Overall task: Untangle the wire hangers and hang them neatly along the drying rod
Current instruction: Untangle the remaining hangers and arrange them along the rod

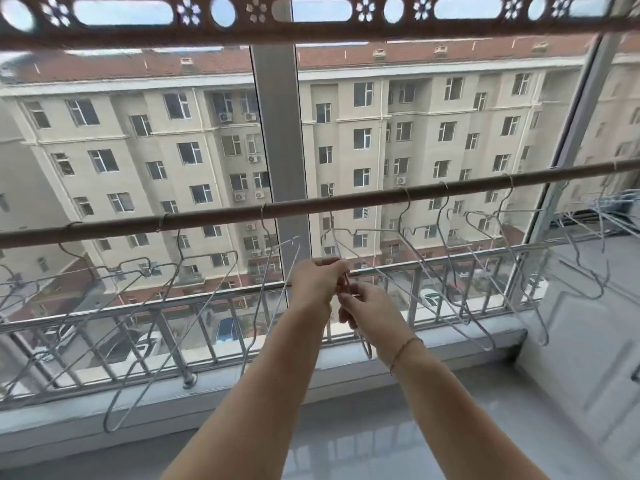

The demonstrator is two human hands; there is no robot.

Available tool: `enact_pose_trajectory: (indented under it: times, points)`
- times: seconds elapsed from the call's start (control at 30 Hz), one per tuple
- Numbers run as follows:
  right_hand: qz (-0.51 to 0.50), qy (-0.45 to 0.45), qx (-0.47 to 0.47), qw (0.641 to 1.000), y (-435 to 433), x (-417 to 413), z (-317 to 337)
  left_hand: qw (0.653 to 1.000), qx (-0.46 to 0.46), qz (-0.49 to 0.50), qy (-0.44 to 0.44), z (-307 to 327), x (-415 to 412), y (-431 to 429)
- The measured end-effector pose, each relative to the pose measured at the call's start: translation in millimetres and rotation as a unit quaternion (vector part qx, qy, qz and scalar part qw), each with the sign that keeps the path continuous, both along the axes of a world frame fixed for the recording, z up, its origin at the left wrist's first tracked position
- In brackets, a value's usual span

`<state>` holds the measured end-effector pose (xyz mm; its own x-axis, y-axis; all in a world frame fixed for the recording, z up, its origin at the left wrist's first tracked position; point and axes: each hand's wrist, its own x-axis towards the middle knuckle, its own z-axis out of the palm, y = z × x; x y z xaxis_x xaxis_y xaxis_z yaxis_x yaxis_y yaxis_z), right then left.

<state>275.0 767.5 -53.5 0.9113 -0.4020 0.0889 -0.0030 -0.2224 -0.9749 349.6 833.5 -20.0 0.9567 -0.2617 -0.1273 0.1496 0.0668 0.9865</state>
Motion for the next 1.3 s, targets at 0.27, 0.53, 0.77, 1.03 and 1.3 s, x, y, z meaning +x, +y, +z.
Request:
enact_pose_trajectory:
  times: [0.27,0.53,0.77,1.03,1.3]
  points:
    - [0.024,-0.012,0.017,0.999,-2.6,15.5,17.0,0.999,-0.012,0.048,-0.010,3.2,16.7,-3.4]
    - [0.048,0.052,0.055,0.996,1.5,7.6,-13.9,0.998,0.021,0.044,0.034,-28.6,6.7,1.3]
    - [0.012,0.119,-0.031,0.992,-37.3,-31.5,-90.3,0.989,0.121,-0.029,0.074,-113.6,-38.9,27.9]
    - [0.093,0.146,-0.172,0.970,-69.3,-60.9,-149.7,0.955,0.268,-0.130,0.018,-178.3,-59.6,75.2]
    - [0.160,0.221,-0.139,0.952,-85.9,-84.2,-163.7,0.925,0.338,-0.162,-0.055,-195.1,-56.9,78.6]
